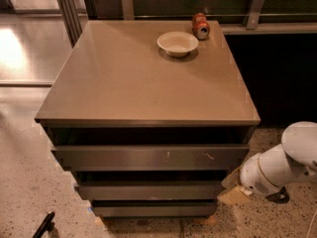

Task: Open middle drawer

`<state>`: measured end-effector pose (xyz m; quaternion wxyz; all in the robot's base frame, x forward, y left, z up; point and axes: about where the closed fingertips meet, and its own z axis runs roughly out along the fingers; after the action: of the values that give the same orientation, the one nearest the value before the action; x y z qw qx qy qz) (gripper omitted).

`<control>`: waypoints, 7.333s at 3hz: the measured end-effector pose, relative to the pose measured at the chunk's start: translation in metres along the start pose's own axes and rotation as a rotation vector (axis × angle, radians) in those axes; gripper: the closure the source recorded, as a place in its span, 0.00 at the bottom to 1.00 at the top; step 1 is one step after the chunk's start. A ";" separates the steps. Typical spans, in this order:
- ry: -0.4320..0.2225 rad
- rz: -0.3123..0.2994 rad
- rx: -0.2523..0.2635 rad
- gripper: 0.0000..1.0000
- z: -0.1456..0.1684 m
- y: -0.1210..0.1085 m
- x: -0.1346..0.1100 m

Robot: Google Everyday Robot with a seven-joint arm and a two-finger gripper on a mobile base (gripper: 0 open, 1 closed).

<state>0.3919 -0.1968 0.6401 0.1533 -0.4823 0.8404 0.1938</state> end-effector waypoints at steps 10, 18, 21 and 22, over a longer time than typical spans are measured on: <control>0.033 0.043 -0.280 0.00 0.124 0.009 0.046; -0.253 0.023 -0.129 0.00 0.194 -0.040 -0.019; -0.233 0.004 -0.234 0.00 0.196 -0.002 0.013; -0.233 0.004 -0.234 0.00 0.196 -0.002 0.013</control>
Offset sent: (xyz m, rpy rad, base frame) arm 0.0000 0.0000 0.0000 0.0000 0.0000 0.0000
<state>0.4012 -0.1142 0.4618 0.1921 -0.4695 0.7896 0.3452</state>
